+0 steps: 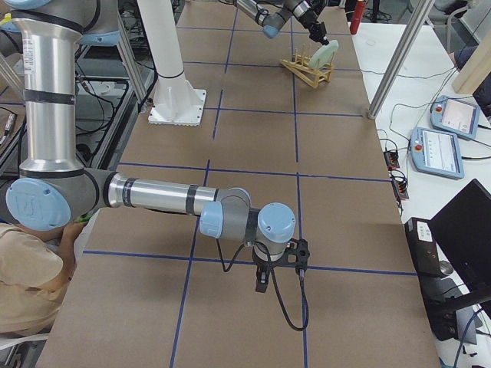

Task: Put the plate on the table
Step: 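Close the left gripper on the plate rim in the rack, then lift the plate out of the rack with the left gripper, tilting it flat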

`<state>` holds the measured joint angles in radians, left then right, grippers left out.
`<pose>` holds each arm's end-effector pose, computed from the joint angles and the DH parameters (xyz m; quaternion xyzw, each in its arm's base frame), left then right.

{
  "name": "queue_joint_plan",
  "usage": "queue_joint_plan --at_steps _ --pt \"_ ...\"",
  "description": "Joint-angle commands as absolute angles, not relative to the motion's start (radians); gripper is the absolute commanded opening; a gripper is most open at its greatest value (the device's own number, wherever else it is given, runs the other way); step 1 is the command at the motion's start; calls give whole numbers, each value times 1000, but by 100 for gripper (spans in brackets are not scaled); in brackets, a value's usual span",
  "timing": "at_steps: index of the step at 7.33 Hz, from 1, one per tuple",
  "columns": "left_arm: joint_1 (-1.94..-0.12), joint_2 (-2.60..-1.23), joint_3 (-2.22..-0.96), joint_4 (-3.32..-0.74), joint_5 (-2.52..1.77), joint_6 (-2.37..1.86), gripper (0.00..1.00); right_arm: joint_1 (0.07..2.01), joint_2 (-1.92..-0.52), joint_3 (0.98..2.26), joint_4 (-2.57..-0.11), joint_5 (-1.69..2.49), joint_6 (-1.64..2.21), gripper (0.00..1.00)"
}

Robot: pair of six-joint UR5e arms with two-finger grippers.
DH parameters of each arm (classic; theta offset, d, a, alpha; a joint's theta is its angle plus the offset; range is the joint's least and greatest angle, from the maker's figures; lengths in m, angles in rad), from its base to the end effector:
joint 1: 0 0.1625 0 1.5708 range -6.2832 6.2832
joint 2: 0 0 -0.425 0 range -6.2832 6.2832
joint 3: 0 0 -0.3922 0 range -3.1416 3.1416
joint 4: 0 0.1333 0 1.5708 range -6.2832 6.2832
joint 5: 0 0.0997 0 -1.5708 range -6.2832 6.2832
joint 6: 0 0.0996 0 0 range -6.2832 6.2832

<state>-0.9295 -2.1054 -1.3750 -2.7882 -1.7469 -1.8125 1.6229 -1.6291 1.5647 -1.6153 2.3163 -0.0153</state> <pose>0.3175 -0.6190 0.2996 0.1768 0.6794 -0.3407 0.6254 0.0895 -0.4537 0.6956 -0.0384 -0.3651 0.0369 0.9294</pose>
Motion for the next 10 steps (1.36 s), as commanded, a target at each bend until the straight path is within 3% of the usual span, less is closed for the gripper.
queue_joint_plan --at_steps 1,5,8,10 --pt "-936 -2100 -1474 -2686 -1747 -1819 0 1623 -1629 1565 -1615 2316 -15 100" --pt "-983 -2007 -1733 -2616 -1741 -1824 0 1623 -1629 1565 -1615 2316 -15 100" --pt "-863 -1988 -1978 -2024 -1733 -1827 0 1623 -1629 1565 -1615 2316 -15 100" --pt "-778 -2142 -1990 -1591 -1750 -1816 0 1623 -1629 1565 -1615 2316 -15 100"
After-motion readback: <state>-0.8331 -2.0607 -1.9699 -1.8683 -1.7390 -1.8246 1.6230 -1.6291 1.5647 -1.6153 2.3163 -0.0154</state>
